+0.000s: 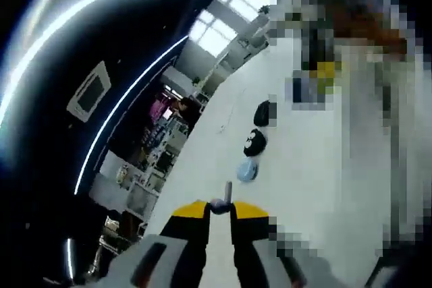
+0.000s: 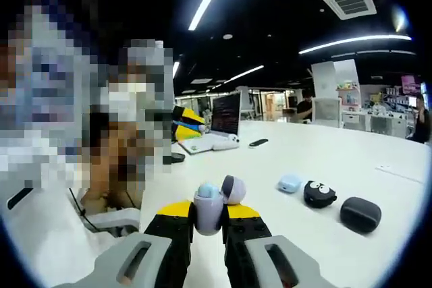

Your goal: Pick up the earbuds from the table and place the earbuds into the earbud case

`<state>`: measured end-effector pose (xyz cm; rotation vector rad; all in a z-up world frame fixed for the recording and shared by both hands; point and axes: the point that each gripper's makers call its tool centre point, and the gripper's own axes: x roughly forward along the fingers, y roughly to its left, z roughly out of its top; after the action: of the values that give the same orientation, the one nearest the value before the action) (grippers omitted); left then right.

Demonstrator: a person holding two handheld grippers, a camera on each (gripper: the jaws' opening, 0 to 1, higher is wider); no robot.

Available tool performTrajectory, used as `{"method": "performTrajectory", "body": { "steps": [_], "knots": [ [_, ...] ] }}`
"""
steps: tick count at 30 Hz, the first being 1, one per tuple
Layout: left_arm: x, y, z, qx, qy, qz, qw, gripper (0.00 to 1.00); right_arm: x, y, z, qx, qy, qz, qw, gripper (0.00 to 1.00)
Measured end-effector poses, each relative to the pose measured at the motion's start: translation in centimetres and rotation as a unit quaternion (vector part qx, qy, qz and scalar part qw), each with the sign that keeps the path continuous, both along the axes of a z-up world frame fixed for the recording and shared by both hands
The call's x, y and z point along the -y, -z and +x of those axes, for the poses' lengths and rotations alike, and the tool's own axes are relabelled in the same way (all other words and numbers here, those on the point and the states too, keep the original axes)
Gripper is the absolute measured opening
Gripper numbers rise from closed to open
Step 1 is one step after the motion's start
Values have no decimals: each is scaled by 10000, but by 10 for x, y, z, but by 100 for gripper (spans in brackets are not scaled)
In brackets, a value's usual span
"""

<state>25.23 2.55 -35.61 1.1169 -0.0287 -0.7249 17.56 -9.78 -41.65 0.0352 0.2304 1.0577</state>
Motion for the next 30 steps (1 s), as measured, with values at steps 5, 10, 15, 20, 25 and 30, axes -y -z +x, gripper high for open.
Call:
{"method": "performTrajectory", "body": {
  "steps": [5, 10, 15, 20, 25, 30],
  "knots": [
    [27, -6, -18, 414, 317, 616, 9967, 14, 0, 1, 1, -29, 0, 5, 10000, 16],
    [46, 0, -29, 633, 589, 1283, 9880, 14, 1, 2, 3, -31, 37, -20, 10000, 16],
    [63, -4, -44, 894, 885, 1764, 9762, 14, 0, 3, 2, -25, 12, -47, 10000, 16],
    [83, 7, -63, 973, 1222, 2238, 9620, 14, -1, 3, 1, 4, 8, -90, 10000, 16],
    [100, 16, -73, 1218, 1492, 2574, 9469, 14, -3, 2, -3, 59, -32, -141, 9999, 16],
    [113, 26, -79, 1660, 1856, 3005, 9207, 14, -3, 0, -8, 16, -178, -50, 9998, 16]
  ]
}}
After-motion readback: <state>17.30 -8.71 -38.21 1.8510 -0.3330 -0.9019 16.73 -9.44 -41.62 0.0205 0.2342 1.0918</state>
